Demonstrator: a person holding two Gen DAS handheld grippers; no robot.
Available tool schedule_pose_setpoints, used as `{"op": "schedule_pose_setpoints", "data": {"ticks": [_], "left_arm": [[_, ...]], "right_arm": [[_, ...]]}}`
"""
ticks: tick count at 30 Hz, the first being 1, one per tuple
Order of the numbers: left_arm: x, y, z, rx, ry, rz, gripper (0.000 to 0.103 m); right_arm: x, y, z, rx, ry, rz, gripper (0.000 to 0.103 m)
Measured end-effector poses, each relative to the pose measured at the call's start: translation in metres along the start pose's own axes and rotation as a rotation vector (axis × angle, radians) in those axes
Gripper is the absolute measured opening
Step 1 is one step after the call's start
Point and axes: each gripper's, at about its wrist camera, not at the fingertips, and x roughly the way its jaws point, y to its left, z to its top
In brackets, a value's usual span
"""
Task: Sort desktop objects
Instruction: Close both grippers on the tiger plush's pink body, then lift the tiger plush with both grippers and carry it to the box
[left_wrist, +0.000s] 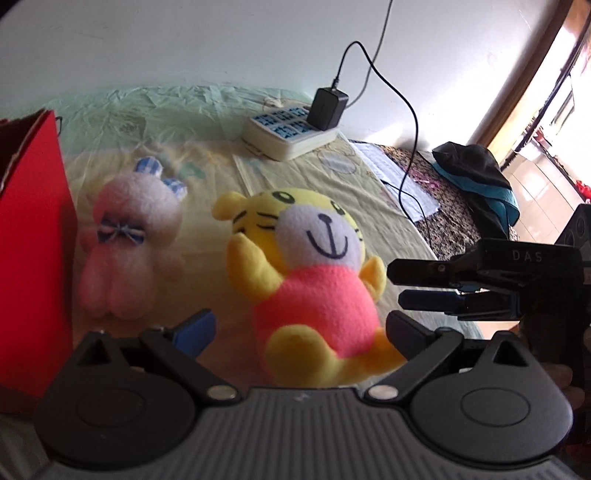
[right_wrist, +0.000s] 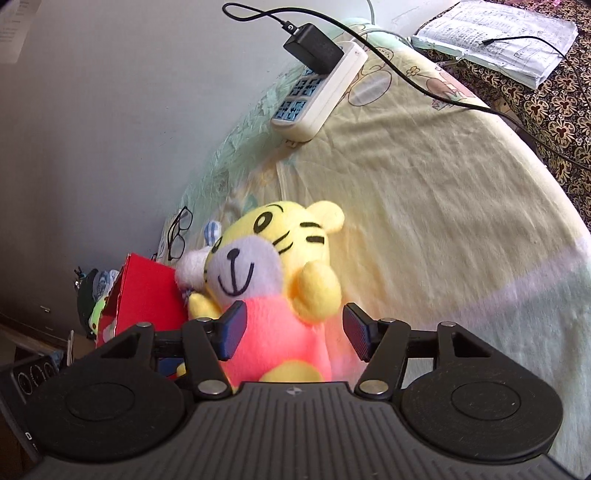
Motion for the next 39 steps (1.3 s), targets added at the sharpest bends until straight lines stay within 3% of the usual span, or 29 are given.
{"op": "schedule_pose_setpoints", "data": {"ticks": [6, 7, 12, 18, 23, 32, 39], "left_arm": [[-0.004, -0.01, 0.017, 0.037, -0.082, 0.046, 0.09], [-0.006, -0.013, 0.018, 0.052, -0.094, 0.044, 0.09], [0.012, -0.019, 0.013, 0.094, -0.016, 0.029, 0.089], [0.038, 0.016, 0.004, -0.075, 0.077, 0.007, 0.09], [0.043, 0.025, 0.005, -0.128, 0.081, -0.018, 0.09], [0.042, 0.001, 0.0, -0.053, 0.089, -0.028, 0.09], [0.029, -0.019, -0.003, -0.028, 0.069, -0.118, 0.087]], "right_arm": [[0.033, -0.002, 0.011, -0.006, 0.026, -0.007, 0.062], [0.037, -0.002, 0.012, 0.002, 0.034, 0.009, 0.066], [0.057, 0.003, 0.013, 0.015, 0.087, 0.075, 0.07], [0.072, 0.015, 0.01, -0.013, 0.129, 0.098, 0.068], [0.081, 0.017, 0.01, 0.0, 0.15, 0.14, 0.056], [0.055, 0.026, 0.003, -0.06, 0.166, 0.158, 0.048], [0.018, 0.027, -0.007, -0.095, 0.084, 0.119, 0.047]]}}
